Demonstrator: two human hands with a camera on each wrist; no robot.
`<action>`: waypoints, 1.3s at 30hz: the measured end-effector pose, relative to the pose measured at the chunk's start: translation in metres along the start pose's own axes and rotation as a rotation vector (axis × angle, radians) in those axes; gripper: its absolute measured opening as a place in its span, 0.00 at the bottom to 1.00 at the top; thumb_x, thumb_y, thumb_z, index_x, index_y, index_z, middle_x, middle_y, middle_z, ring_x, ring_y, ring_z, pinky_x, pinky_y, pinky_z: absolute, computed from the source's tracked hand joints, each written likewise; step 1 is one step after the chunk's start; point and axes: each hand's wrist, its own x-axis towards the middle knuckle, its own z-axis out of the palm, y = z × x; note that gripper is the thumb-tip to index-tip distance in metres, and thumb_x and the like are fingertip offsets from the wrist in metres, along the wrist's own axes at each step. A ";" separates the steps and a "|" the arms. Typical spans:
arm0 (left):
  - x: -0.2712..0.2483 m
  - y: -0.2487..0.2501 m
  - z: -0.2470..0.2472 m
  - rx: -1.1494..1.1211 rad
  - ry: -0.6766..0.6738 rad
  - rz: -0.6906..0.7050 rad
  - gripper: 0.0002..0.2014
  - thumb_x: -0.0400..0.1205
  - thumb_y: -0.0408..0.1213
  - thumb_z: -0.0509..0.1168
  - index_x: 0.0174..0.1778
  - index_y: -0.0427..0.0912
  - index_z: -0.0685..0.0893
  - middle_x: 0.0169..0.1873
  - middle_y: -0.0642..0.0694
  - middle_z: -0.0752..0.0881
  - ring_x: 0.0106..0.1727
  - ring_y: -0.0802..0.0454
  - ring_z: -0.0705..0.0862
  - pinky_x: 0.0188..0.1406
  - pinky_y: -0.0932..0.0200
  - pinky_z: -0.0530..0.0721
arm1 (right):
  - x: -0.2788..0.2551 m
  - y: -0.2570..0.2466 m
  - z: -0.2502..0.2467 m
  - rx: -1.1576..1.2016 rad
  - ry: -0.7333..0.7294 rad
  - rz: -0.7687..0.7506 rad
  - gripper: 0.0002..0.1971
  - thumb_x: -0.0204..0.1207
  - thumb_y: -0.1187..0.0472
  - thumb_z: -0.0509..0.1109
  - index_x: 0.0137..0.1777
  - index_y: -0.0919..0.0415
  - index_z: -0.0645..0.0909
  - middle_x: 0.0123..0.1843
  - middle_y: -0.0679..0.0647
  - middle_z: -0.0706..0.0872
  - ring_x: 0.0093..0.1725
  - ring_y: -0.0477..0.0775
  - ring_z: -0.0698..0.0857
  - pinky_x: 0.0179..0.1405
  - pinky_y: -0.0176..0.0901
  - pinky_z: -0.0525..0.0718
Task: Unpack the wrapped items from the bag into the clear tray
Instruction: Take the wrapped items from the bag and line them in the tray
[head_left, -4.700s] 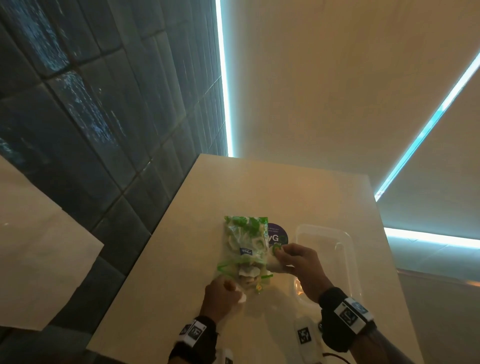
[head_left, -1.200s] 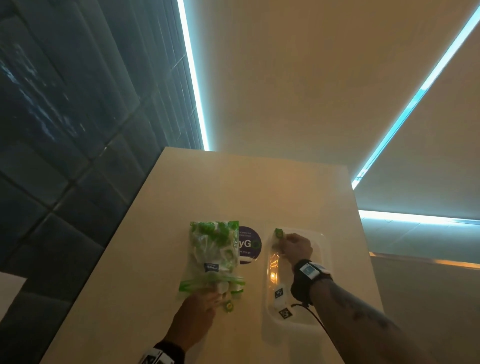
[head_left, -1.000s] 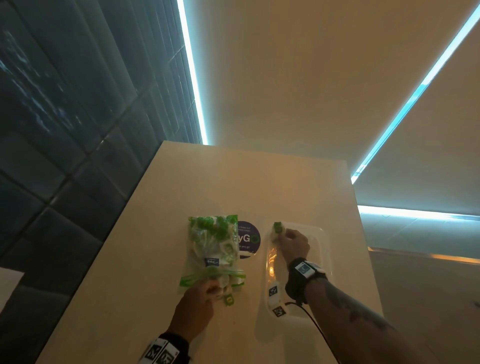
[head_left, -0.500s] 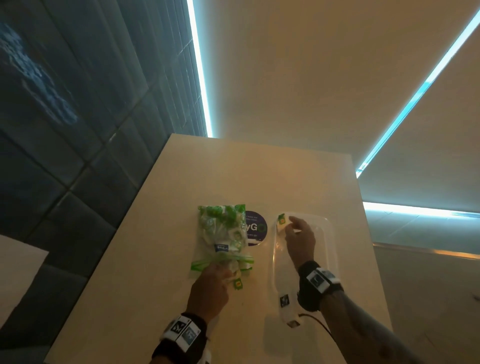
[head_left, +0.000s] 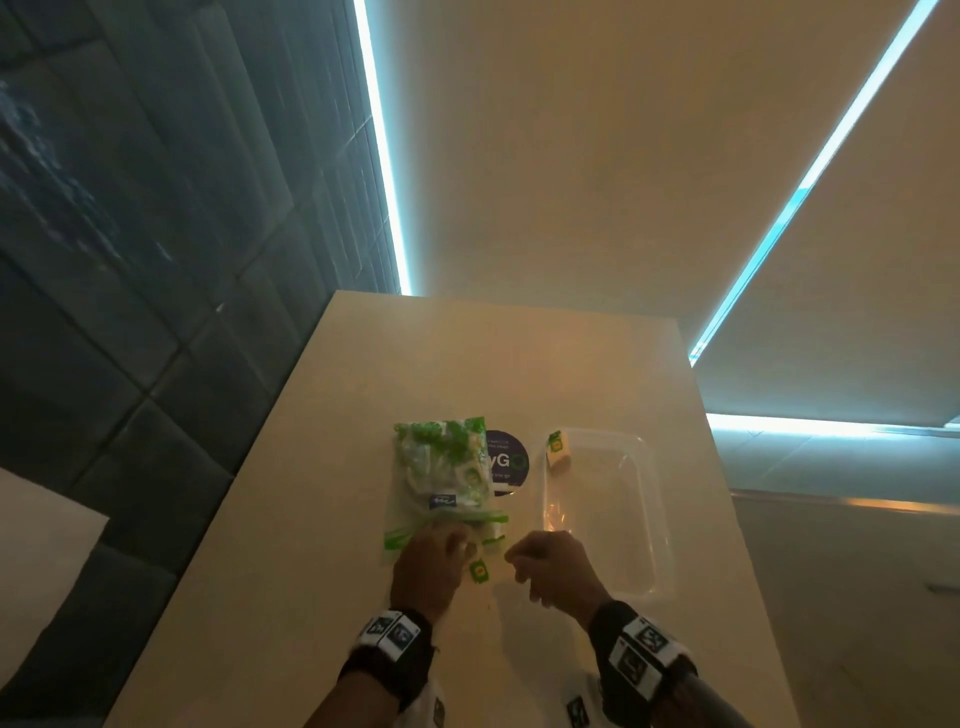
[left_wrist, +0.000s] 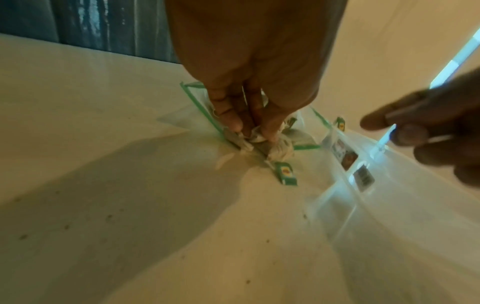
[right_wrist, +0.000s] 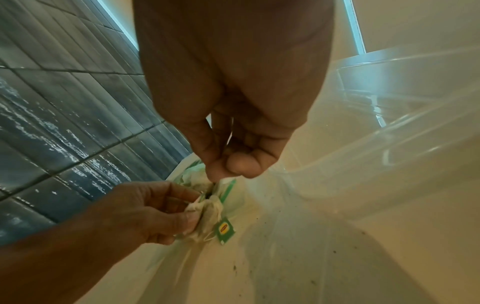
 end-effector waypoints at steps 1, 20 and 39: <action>-0.001 0.001 -0.002 -0.075 0.016 -0.019 0.05 0.78 0.41 0.70 0.48 0.51 0.87 0.45 0.51 0.88 0.48 0.48 0.86 0.44 0.56 0.83 | -0.001 -0.002 0.000 0.004 -0.003 0.007 0.07 0.79 0.65 0.69 0.51 0.63 0.87 0.37 0.56 0.89 0.23 0.44 0.81 0.25 0.39 0.82; -0.032 -0.003 -0.049 -0.943 -0.125 -0.195 0.15 0.74 0.17 0.67 0.51 0.38 0.87 0.50 0.34 0.89 0.49 0.43 0.88 0.48 0.48 0.90 | -0.002 -0.049 0.034 0.705 -0.163 0.065 0.12 0.73 0.69 0.73 0.57 0.69 0.86 0.52 0.67 0.89 0.49 0.63 0.86 0.51 0.55 0.82; -0.018 0.022 -0.057 -0.427 -0.006 0.061 0.06 0.73 0.36 0.77 0.40 0.51 0.87 0.37 0.57 0.90 0.40 0.67 0.87 0.43 0.69 0.84 | -0.004 -0.056 0.009 0.427 -0.237 -0.015 0.20 0.77 0.45 0.71 0.53 0.64 0.89 0.52 0.62 0.90 0.47 0.56 0.87 0.47 0.48 0.86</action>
